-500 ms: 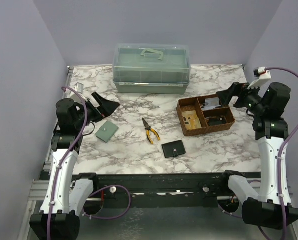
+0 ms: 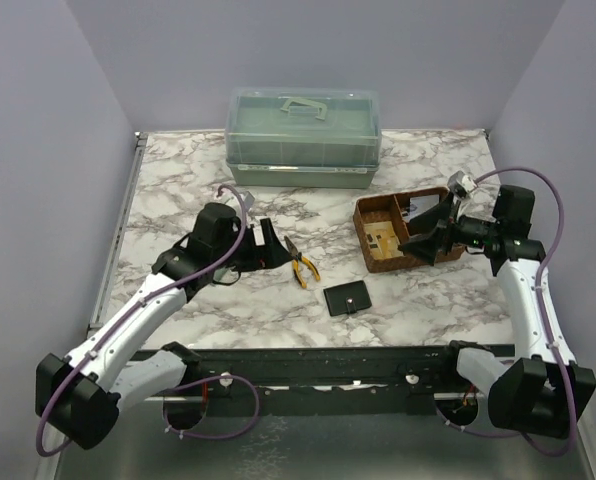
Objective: Take the credit cards out of the card holder
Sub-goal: Pick up the card holder from the center of the board.
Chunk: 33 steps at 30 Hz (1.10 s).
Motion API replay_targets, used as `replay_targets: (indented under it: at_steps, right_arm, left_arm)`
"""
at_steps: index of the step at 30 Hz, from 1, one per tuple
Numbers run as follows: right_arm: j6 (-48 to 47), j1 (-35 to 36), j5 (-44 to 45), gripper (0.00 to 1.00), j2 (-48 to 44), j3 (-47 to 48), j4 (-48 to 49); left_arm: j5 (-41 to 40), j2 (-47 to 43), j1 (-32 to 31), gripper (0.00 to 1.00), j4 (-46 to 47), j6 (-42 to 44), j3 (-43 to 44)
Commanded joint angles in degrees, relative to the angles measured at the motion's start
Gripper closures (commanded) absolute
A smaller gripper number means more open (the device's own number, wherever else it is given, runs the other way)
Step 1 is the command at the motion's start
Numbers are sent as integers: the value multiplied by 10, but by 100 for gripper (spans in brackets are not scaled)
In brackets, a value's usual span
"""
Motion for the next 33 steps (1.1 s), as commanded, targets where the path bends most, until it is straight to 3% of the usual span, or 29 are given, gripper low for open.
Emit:
replay_targets:
  at_steps: [1, 7, 13, 23, 28, 33]
  right_arm:
    - [-108, 0, -130, 0, 13, -43, -29]
    - [-184, 0, -134, 0, 17, -63, -76]
    - [-268, 0, -121, 0, 39, -42, -149]
    - [-297, 2, -121, 0, 40, -39, -177]
    - [-294, 2, -116, 0, 40, -40, -173]
    - [-292, 2, -117, 0, 41, -41, -173]
  left_arm:
    - [-66, 33, -50, 12, 14, 20, -24]
    - [-20, 134, -90, 17, 126, 32, -28]
    - [-14, 251, -182, 20, 215, 148, 8]
    - [37, 409, -211, 26, 234, 253, 101]
    - [69, 458, -213, 39, 211, 255, 134]
    - [91, 467, -214, 44, 192, 248, 141]
